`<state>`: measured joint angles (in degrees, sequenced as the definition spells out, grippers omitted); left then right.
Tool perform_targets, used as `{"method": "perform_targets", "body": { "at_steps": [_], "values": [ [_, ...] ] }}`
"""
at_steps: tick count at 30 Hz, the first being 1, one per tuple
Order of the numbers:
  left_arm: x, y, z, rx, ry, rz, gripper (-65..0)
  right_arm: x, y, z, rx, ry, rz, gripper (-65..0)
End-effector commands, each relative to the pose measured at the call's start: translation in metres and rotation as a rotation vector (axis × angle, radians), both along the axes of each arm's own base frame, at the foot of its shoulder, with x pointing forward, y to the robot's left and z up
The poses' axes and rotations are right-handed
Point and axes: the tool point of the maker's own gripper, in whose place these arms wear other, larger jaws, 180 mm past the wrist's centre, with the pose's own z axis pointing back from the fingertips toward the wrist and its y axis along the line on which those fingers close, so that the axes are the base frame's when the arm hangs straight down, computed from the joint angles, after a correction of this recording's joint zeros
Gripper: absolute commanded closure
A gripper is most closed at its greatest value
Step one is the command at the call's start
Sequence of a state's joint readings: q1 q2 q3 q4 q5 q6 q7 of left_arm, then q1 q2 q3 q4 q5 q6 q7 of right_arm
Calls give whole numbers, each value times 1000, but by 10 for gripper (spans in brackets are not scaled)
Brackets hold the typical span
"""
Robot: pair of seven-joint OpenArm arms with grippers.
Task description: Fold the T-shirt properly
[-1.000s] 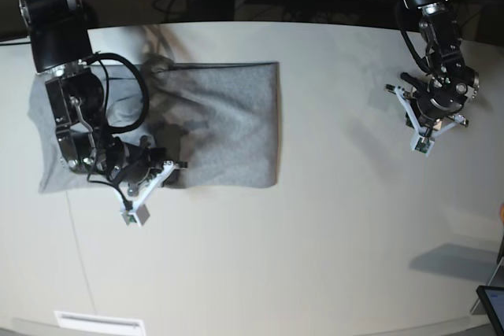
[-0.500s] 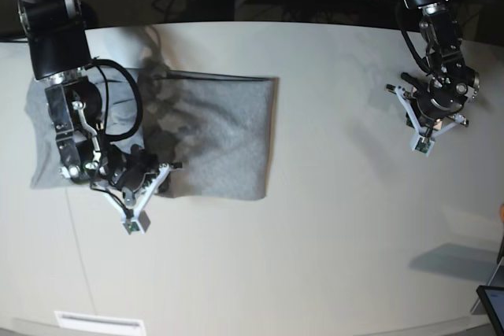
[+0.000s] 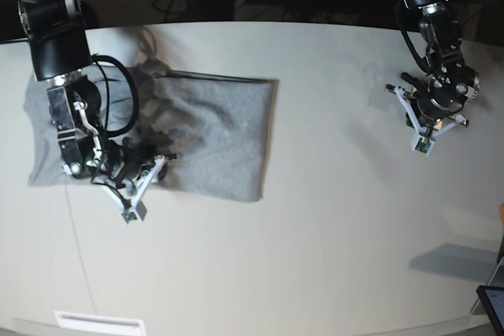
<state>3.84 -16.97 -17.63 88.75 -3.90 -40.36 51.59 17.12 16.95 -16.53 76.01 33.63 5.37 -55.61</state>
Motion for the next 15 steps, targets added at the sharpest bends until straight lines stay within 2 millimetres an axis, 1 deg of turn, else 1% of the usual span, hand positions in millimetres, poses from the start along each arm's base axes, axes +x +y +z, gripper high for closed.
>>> {"method": "perform_targets", "body": {
  "at_steps": [1,2,4,9,11,13,14,15],
  "values": [
    [3,7,7,21,-10,8,0,16,-1,20,6,-65,-3,-187],
    [3,7,7,22,-12,8,0,17,-1,21,7,-71,-3,-199],
    [3,7,8,23,-13,7,0,25,-3,34,-28,-138,6,-199],
    [4,6,9,17,-20,5,0,36,-16,61,-188,-273,-7,-199],
    [5,5,10,14,-24,4,0,35,-16,71,-207,-312,-16,-199],
    [13,-1,20,13,-71,-16,0,29,-12,82,-199,-349,-2,-199],
    [19,-8,27,-3,-114,-33,0,25,-9,85,-195,-361,5,-199],
    [20,-18,33,-37,-158,-45,0,19,-5,88,-189,-373,15,-199]
  ]
}}
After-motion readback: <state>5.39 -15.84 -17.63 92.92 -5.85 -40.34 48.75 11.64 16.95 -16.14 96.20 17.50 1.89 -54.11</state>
